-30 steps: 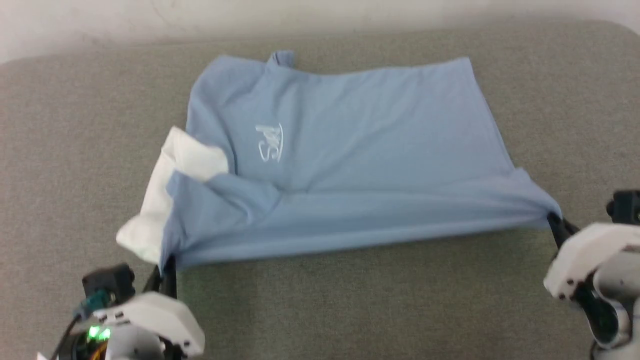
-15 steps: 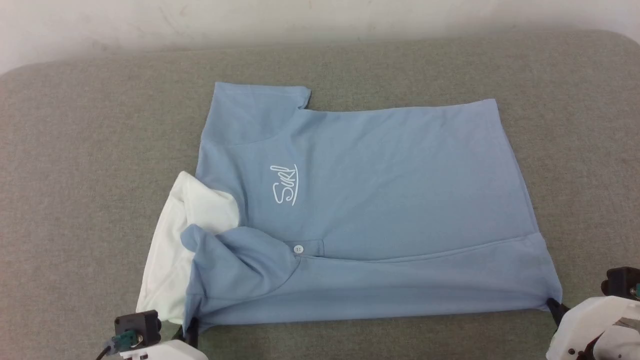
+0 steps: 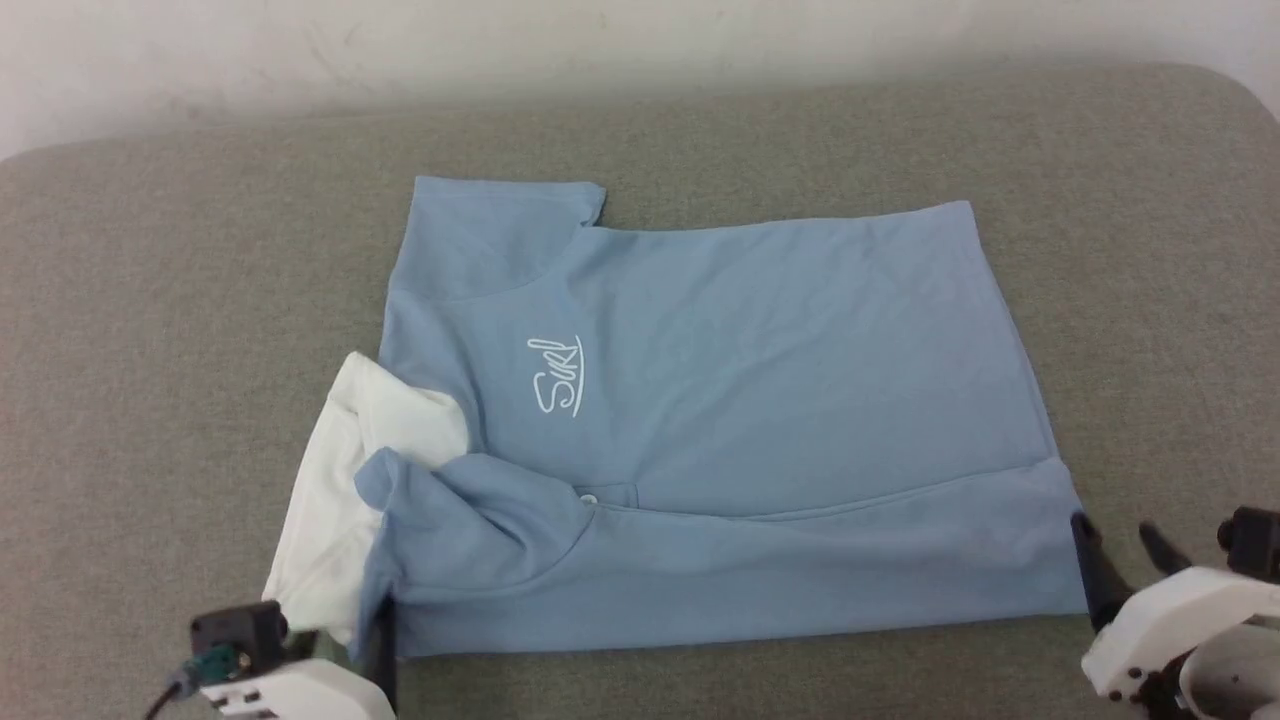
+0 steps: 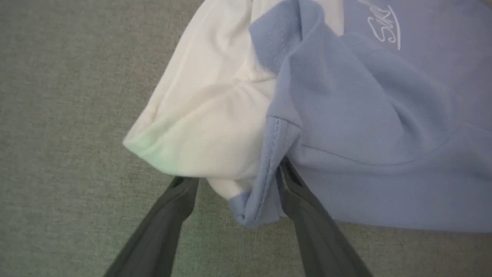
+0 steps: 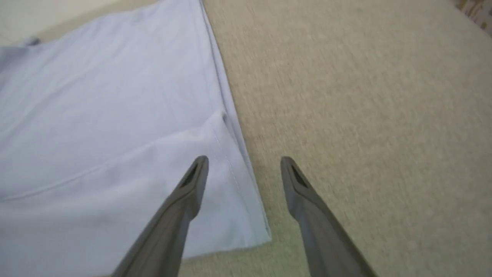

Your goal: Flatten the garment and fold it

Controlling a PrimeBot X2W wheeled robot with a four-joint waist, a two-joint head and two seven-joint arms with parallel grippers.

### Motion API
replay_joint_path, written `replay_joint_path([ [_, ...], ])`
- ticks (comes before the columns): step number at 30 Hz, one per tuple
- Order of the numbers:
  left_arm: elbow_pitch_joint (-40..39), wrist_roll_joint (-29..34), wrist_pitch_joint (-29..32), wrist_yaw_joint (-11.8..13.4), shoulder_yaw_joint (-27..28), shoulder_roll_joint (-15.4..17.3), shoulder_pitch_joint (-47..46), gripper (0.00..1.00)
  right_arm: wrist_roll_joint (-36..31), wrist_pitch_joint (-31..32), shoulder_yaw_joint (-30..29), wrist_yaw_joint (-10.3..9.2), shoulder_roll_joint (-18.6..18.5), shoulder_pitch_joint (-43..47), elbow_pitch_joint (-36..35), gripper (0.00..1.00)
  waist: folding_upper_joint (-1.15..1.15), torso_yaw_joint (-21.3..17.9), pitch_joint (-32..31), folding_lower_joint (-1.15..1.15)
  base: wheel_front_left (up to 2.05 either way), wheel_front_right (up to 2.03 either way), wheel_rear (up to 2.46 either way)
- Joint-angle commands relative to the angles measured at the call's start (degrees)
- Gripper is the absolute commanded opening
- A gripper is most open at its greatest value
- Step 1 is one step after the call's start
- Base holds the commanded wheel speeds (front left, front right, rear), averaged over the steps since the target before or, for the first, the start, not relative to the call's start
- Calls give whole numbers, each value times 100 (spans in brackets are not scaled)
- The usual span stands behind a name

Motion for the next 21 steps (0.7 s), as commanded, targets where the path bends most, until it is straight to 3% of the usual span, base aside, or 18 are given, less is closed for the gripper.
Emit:
replay_joint_path([
  [1,-134,91,-71,-22,76,112,-17,100,4,-220,75,-11,-5,10,-161,100,0,-24,14,0,0,0,0],
  [7,-813,752,-493,-136,214,695,-597,100,-155,-1607,552,-11,-5,-241,-745,100,0,-137,304,0,0,0,0],
  [14,-627,1209,-677,-871,108,1072,-2288,100,-334,-2512,1109,-11,-107,-753,-931,100,0,-282,976,0,0,0,0],
  [21,313,1080,-155,-1713,53,1237,-4235,100,-236,-2648,1509,-11,-233,-1296,-1114,100,0,-580,1783,0,0,0,0],
])
